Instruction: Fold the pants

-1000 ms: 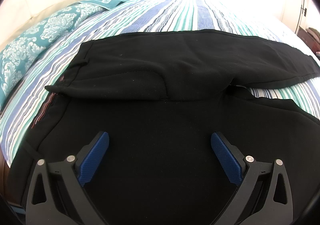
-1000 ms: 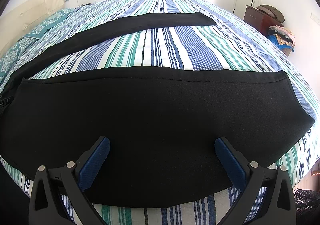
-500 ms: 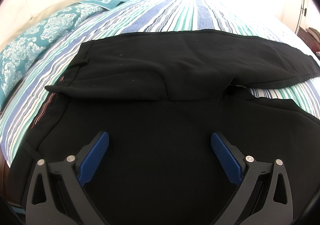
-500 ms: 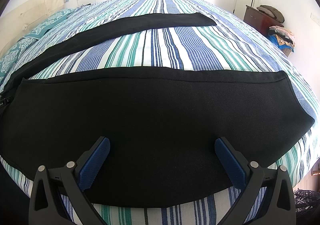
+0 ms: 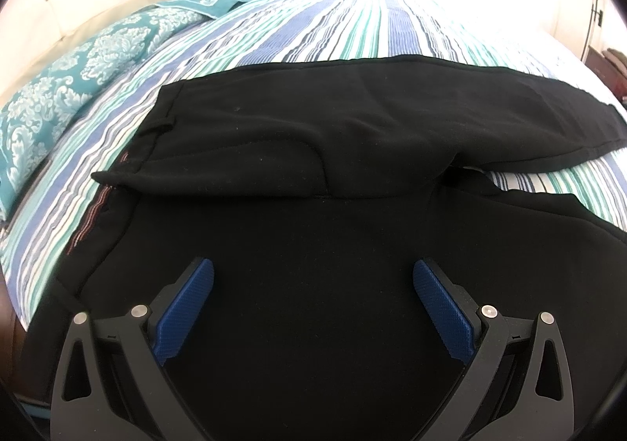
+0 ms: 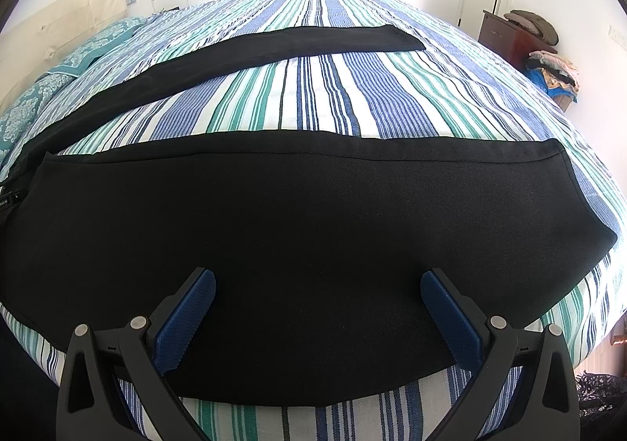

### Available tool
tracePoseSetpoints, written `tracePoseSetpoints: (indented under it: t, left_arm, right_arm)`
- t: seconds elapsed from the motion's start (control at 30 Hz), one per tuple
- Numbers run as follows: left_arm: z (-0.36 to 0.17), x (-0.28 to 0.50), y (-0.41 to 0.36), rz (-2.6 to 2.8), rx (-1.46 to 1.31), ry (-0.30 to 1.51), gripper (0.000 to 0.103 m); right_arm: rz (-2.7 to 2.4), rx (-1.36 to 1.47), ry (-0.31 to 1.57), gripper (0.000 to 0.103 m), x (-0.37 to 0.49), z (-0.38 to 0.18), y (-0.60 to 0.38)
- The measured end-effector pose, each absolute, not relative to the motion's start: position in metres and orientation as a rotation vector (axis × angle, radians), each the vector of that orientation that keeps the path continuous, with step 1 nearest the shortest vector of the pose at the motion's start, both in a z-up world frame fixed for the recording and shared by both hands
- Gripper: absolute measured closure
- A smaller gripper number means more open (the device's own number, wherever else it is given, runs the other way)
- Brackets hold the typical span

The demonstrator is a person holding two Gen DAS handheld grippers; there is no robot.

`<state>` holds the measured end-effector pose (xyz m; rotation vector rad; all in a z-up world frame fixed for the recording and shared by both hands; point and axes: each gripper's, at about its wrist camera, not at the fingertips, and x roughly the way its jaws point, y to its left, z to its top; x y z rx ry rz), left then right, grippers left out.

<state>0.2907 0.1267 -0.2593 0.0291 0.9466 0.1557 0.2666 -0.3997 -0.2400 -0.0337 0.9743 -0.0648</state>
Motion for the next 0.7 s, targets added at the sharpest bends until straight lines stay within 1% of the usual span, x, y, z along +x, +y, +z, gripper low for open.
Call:
tracePoseSetpoints:
  t: [0.13, 0.3, 0.4, 0.5, 0.6, 0.7]
  left_arm:
    - [-0.243, 0.296, 0.122, 0.117, 0.019, 0.987, 0.002]
    - [-0.198, 0.285, 0.104, 0.047, 0.061, 0.788, 0.002]
    - [-0.189, 0.301, 0.095, 0.016, 0.073, 0.769, 0.002]
    - [-0.203, 0.320, 0.095, 0.009, 0.032, 0.828, 0.002]
    - [-0.232, 0.323, 0.095, 0.023, 0.014, 0.882, 0.002]
    - [-0.252, 0.327, 0.090, 0.025, 0.047, 0.931, 0.002]
  right_arm:
    - [-0.067, -0.030, 0.975, 0.000, 0.267, -0.240, -0.400]
    - [-0.072, -0.083, 1.062, 0.000, 0.278, -0.225, -0.398]
    - [-0.037, -0.060, 1.009, 0.000, 0.285, -0.198, -0.405]
    - [-0.006, -0.045, 0.991, 0.000, 0.321, -0.175, -0.422]
    - [-0.013, -0.017, 0.978, 0.000, 0.383, -0.154, -0.451]
    - [-0.024, 0.032, 0.993, 0.000, 0.457, -0.148, -0.483]
